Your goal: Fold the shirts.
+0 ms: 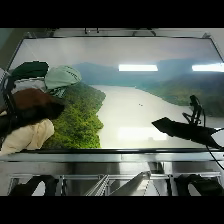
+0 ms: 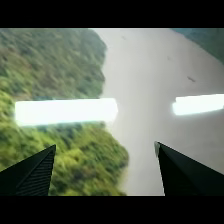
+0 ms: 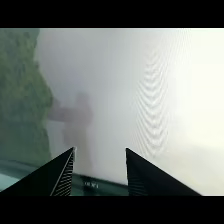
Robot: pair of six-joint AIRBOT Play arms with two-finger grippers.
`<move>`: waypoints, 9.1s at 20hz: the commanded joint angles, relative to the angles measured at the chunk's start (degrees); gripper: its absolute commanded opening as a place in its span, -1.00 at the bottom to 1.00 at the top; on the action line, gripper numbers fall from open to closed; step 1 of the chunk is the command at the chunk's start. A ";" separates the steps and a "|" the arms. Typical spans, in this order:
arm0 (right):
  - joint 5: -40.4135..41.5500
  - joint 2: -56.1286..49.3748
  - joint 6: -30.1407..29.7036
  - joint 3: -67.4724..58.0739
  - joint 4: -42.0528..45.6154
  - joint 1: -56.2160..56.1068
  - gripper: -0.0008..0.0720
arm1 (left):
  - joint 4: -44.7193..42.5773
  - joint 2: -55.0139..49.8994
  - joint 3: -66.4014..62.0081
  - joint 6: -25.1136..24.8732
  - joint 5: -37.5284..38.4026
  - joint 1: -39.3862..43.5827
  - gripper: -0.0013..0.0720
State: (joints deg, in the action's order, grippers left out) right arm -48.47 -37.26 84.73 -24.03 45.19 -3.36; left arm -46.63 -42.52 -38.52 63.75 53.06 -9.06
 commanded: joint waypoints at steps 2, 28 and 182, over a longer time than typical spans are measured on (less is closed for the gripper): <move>3.63 -4.81 -3.10 -4.81 0.22 3.93 0.07 | -8.46 -26.23 -22.03 1.38 -0.28 -2.54 0.98; -5.66 -25.66 -11.50 -23.65 1.68 13.66 -0.91 | 27.32 -60.59 -74.27 1.75 30.82 8.09 -0.90; 1.90 -48.37 -29.42 -23.08 -15.58 -0.74 0.67 | 4.31 -51.12 -8.85 4.90 13.88 23.65 -0.11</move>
State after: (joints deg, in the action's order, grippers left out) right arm -48.99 -83.94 55.27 -46.68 32.05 -1.83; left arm -41.93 -88.79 -43.77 69.47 67.85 10.20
